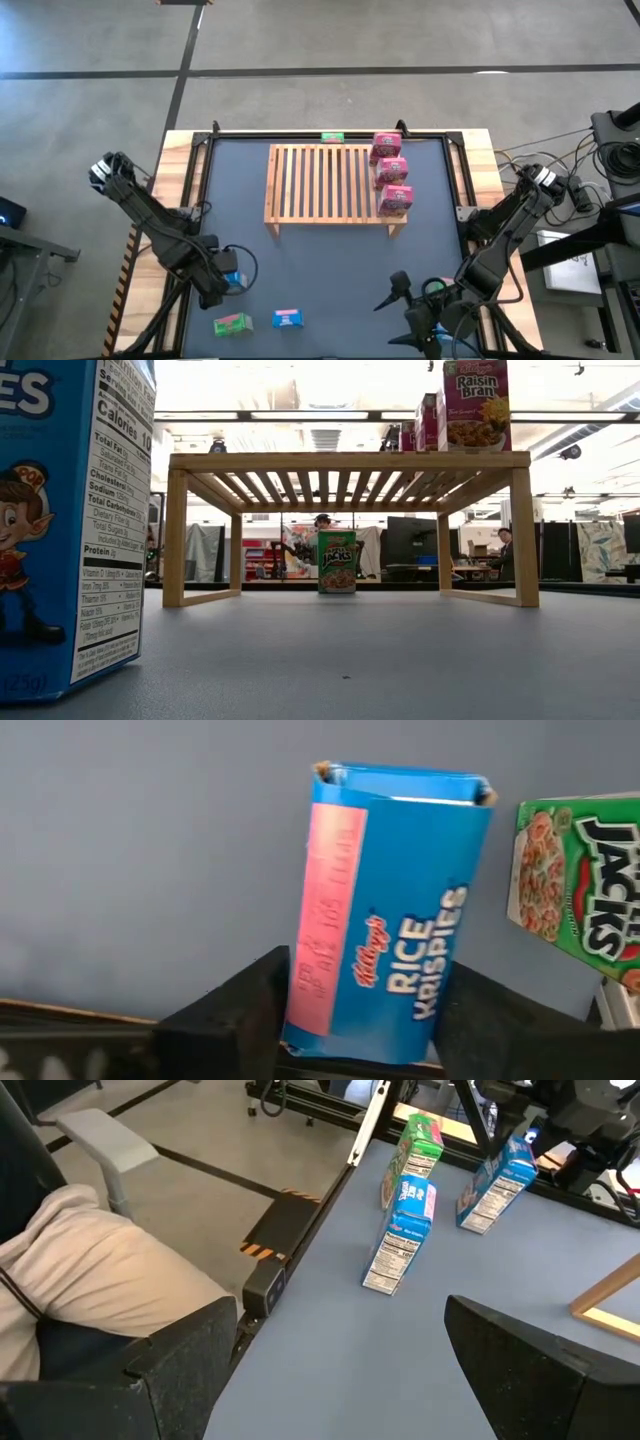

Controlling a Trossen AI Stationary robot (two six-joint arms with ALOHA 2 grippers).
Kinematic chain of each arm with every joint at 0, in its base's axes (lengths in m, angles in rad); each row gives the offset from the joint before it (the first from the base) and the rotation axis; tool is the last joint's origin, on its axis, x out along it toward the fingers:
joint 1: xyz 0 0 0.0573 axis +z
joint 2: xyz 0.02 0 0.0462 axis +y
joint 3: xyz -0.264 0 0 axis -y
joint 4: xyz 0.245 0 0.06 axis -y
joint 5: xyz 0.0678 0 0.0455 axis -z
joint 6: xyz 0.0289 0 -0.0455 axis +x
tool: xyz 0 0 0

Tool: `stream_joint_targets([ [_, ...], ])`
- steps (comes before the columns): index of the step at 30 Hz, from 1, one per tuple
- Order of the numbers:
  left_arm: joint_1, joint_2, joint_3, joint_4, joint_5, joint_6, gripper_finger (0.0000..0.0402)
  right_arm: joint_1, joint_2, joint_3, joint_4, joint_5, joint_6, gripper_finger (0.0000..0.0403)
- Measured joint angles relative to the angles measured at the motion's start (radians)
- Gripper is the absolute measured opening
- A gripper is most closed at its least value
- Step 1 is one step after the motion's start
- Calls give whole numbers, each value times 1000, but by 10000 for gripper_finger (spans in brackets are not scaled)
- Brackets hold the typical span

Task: Stack cereal on shelf
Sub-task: Put the top left blue cereal box on the shelf

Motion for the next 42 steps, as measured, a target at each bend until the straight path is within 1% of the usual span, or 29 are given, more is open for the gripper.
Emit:
stream_joint_targets([
  [4,0,-10,12,-2,-3,8,154,0,0,0,0,0,0,348],
  [7,0,-21,24,-9,-3,8,137,0,0,0,0,0,0,348],
  [11,1,-45,58,-43,-8,23,128,0,0,0,0,0,-5,348],
  [15,6,-63,140,-115,-49,45,127,0,0,0,-1,0,-10,348],
  [18,12,-65,243,-168,-131,90,127,0,0,0,-1,0,-22,348],
  [20,19,-66,322,-185,-215,157,127,0,0,-1,-2,0,-27,348],
  [22,31,-65,407,-170,-321,264,126,0,0,-1,-2,8,-32,348],
  [24,49,-61,482,-123,-413,405,126,0,0,-1,-2,29,-34,348],
  [26,80,-54,544,-35,-448,575,126,0,0,-1,-3,34,-36,348],
  [30,176,-37,639,105,-448,885,126,0,0,-1,-3,34,-37,348],
  [31,209,-32,660,121,-443,942,126,0,0,-1,-3,34,-37,348],
  [33,289,-21,696,126,-402,1030,126,0,0,-1,-3,34,-36,348],
  [36,436,-1,735,126,-294,1104,126,0,0,-1,-3,34,-37,348],
  [42,746,64,798,124,-31,1192,126,0,0,-1,-5,35,-49,348],
])
